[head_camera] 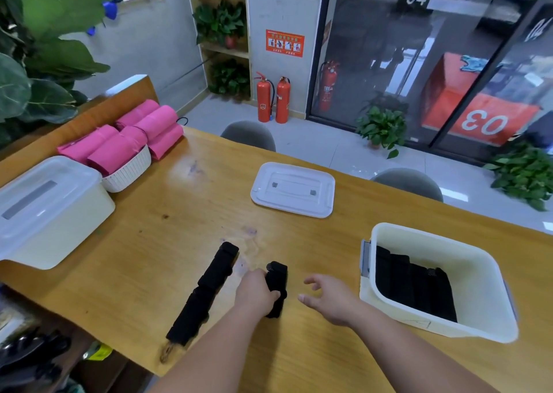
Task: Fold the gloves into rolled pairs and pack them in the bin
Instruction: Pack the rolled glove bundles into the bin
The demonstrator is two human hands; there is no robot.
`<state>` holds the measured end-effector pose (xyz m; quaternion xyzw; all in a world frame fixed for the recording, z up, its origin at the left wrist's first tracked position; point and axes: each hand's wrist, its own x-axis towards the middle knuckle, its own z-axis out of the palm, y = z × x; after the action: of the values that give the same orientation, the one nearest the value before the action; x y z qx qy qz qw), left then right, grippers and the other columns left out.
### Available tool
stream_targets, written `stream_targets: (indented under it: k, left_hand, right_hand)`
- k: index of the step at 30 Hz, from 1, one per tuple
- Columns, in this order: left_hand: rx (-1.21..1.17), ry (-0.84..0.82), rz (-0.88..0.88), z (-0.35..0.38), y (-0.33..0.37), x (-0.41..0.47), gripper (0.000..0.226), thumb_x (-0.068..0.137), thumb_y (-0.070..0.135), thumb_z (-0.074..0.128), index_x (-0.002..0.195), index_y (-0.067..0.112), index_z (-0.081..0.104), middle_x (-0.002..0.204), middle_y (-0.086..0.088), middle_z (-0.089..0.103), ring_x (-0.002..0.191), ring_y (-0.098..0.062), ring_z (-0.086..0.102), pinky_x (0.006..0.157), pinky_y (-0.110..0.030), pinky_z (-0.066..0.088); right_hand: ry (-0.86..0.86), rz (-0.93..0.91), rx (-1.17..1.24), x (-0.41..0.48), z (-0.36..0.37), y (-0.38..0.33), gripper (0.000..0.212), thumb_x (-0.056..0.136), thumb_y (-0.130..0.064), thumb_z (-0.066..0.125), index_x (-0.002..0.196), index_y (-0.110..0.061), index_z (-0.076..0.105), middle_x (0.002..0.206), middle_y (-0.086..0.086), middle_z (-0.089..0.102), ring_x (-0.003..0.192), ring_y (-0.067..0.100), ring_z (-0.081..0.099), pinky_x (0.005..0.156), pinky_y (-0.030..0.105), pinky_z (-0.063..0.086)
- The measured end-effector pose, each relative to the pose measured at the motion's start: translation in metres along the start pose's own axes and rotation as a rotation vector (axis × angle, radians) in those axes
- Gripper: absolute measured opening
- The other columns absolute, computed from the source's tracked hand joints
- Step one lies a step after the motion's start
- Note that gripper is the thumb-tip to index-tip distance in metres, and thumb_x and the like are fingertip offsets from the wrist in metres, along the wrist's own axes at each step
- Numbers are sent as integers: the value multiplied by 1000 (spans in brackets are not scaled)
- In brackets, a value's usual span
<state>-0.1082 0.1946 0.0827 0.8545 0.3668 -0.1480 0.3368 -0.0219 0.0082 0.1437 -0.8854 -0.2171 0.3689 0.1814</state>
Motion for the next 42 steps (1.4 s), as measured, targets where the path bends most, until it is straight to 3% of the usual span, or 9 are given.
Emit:
stream_targets:
  k: [7,15,19,22,26,31,36,40,42]
  left_hand:
    - [-186,-81,18,-11,4,-12,38,90,25,79,122,23,60,112,3,70,98,-17,68,88,-37,60]
    - [-557,-220,165,-52,41,-35,42,87,17,84,125,17,66,114,-3,74,103,-19,74,89,-42,64]
    - [-720,-332,271,-70,65,-51,40,89,14,84,126,13,69,119,-10,76,108,-22,76,94,-46,63]
    - [-806,-388,339,-80,85,-65,36,93,9,80,128,10,69,119,-10,77,111,-24,76,96,-46,62]
    - [-827,-417,396,-83,110,-77,37,94,9,79,130,11,68,121,-9,77,113,-25,75,94,-42,62]
    - [-805,-459,446,-74,140,-83,32,93,10,80,124,15,75,119,-17,75,111,-27,75,93,-43,62]
    - [-770,-491,471,-53,168,-82,36,93,20,82,128,17,73,120,-18,75,110,-27,76,94,-44,63]
    - [-710,-473,458,-34,187,-82,43,92,33,83,130,17,67,115,-12,77,103,-23,77,86,-31,62]
    - [-667,-430,456,-24,192,-79,45,89,37,86,127,20,68,115,-8,77,97,-19,78,87,-31,62]
  right_hand:
    - [11,-7,21,-10,-10,0,56,99,-55,64,149,-34,51,142,-8,57,119,14,59,87,27,48]
    - [96,-64,186,-20,-40,-8,69,96,-63,64,153,-29,48,138,-12,60,121,15,60,100,33,52]
    - [115,-67,496,-26,-57,-2,81,90,-65,71,156,-27,45,134,-9,63,116,12,66,100,36,56]
    - [82,-105,761,-42,-72,2,74,88,-61,77,149,-28,54,127,-6,71,109,10,73,92,31,60]
    - [32,-192,990,-62,-89,9,49,95,-43,77,137,-21,64,119,2,79,109,19,76,93,37,61]
    - [80,-228,1124,-81,-103,28,39,97,-24,76,133,-12,66,119,14,77,111,29,75,88,41,62]
    - [155,-203,1129,-95,-115,57,32,102,-21,71,132,-11,65,118,16,77,110,31,75,87,39,63]
    - [239,-150,1174,-103,-126,85,27,103,-17,68,129,-9,67,116,13,78,109,30,76,87,40,63]
    - [296,-115,1195,-106,-134,103,28,102,-17,69,129,-9,67,116,13,78,109,29,76,92,44,63]
